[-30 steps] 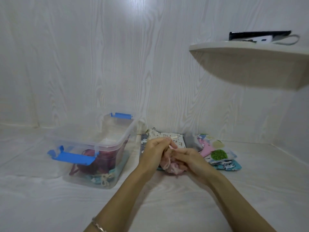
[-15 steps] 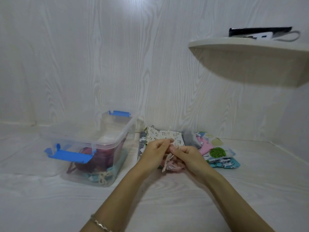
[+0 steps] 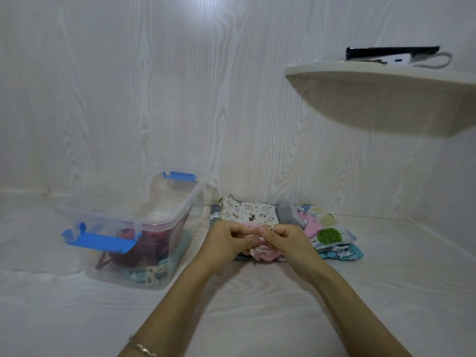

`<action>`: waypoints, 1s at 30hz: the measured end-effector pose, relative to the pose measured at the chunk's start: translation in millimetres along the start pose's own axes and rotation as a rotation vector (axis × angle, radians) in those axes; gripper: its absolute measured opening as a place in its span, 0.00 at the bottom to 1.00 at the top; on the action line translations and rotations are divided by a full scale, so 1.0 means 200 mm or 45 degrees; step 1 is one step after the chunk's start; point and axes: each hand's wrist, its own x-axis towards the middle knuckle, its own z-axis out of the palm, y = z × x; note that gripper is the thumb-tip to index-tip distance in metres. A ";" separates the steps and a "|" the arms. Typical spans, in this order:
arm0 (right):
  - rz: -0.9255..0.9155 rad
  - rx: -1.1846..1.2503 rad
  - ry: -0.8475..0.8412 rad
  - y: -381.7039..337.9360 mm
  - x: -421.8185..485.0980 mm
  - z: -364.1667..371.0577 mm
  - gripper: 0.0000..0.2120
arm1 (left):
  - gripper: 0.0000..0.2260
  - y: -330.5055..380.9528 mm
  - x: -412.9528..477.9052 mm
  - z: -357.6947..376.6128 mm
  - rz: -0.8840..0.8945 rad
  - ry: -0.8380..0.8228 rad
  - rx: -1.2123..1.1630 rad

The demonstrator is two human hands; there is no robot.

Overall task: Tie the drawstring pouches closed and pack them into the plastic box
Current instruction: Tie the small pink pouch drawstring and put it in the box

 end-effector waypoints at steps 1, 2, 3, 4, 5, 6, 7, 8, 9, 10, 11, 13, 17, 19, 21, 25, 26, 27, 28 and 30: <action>-0.009 0.011 0.010 0.00 0.00 0.00 0.13 | 0.06 -0.01 0.01 0.00 0.026 0.082 0.032; -0.014 0.018 0.011 0.00 0.00 0.00 0.13 | 0.07 -0.01 0.02 -0.01 0.043 0.129 0.061; -0.016 0.020 0.010 0.00 0.00 0.00 0.13 | 0.08 -0.02 0.02 -0.01 0.052 0.141 0.075; -0.015 0.027 0.013 -0.01 0.00 0.01 0.13 | 0.09 -0.02 0.02 -0.01 0.054 0.133 0.074; -0.008 0.042 0.020 0.00 0.01 0.01 0.13 | 0.10 -0.02 0.02 -0.02 0.054 0.117 0.067; 0.006 0.077 0.025 -0.01 0.01 0.01 0.11 | 0.11 -0.02 0.01 -0.02 0.049 0.102 0.047; 0.018 0.118 0.029 -0.01 0.00 0.01 0.09 | 0.12 -0.01 0.01 -0.02 0.042 0.081 0.016; 0.025 0.147 0.029 -0.02 0.00 0.01 0.08 | 0.12 0.00 0.01 -0.02 0.032 0.054 -0.014; 0.022 0.153 0.024 -0.02 0.00 0.00 0.08 | 0.12 0.00 0.01 -0.02 0.017 0.021 -0.024; 0.017 0.155 0.013 -0.02 0.00 0.00 0.08 | 0.10 0.00 0.01 -0.02 0.002 -0.021 -0.002; 0.012 0.150 -0.002 -0.02 0.00 -0.01 0.08 | 0.09 0.00 0.01 -0.02 -0.004 -0.062 0.045; 0.008 0.133 -0.035 -0.01 0.00 -0.01 0.09 | 0.07 -0.02 0.00 -0.01 0.014 -0.114 0.162; 0.010 0.137 0.001 0.00 0.01 -0.01 0.09 | 0.07 0.00 0.00 -0.01 0.028 -0.040 0.178; 0.020 0.164 0.040 0.01 0.02 -0.02 0.10 | 0.05 0.01 0.01 -0.02 0.054 0.011 0.117; 0.041 0.202 0.052 0.02 0.03 -0.03 0.10 | 0.04 0.02 0.01 -0.02 0.088 0.089 0.085; 0.040 0.196 0.041 0.03 0.04 -0.03 0.13 | 0.07 0.04 0.00 0.00 0.186 0.278 0.153; 0.038 0.173 0.051 0.03 0.04 -0.02 0.17 | 0.08 0.04 0.00 -0.01 0.202 0.299 0.188; 0.040 0.146 0.056 0.04 0.04 -0.02 0.20 | 0.09 0.04 0.00 0.00 0.205 0.306 0.206; 0.044 0.113 0.049 0.04 0.04 -0.02 0.21 | 0.10 0.03 0.00 -0.01 0.207 0.309 0.208; 0.062 0.085 0.012 0.05 0.04 -0.02 0.22 | 0.10 0.03 0.01 -0.01 0.218 0.366 0.215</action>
